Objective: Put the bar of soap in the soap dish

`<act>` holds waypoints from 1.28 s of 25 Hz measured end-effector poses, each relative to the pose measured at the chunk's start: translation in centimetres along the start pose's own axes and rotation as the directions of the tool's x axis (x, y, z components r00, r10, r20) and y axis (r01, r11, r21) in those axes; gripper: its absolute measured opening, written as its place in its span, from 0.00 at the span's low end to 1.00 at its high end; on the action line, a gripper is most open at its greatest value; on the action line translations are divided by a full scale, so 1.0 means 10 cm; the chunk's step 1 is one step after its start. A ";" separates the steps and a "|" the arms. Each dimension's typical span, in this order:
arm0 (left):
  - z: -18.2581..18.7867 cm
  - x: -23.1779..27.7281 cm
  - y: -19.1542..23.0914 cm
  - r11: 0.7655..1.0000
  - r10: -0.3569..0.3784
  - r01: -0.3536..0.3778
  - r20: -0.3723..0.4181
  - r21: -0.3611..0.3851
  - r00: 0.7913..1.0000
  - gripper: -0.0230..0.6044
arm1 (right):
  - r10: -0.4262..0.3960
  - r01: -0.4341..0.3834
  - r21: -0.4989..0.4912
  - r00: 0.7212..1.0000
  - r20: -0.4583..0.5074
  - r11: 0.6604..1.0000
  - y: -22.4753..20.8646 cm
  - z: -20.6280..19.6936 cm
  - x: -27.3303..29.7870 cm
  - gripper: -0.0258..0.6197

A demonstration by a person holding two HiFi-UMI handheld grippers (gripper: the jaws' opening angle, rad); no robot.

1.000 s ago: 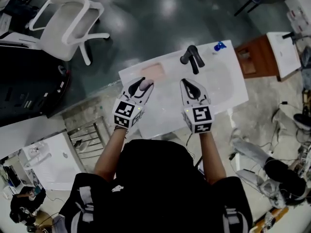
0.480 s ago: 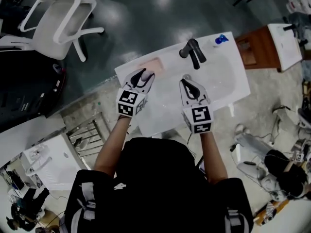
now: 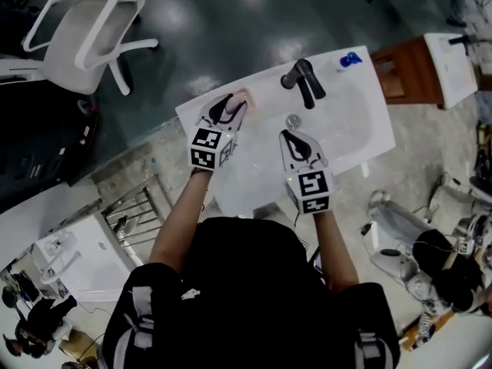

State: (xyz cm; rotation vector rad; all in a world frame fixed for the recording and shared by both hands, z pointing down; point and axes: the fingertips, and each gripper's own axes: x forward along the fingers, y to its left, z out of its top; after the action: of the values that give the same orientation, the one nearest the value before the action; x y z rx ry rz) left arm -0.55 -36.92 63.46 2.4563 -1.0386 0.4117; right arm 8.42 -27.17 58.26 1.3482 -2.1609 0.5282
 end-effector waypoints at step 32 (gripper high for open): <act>-0.24 0.17 0.20 0.997 0.048 -0.050 -0.022 -0.067 0.999 0.32 | 0.036 -0.037 -0.031 0.998 -0.052 0.999 0.03 -0.09 0.18 0.10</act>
State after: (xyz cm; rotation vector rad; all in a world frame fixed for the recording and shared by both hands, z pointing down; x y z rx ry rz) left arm -1.10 -37.99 66.80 2.3664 -1.0886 0.4097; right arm 7.72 -27.82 60.07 1.2667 -2.1472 0.5338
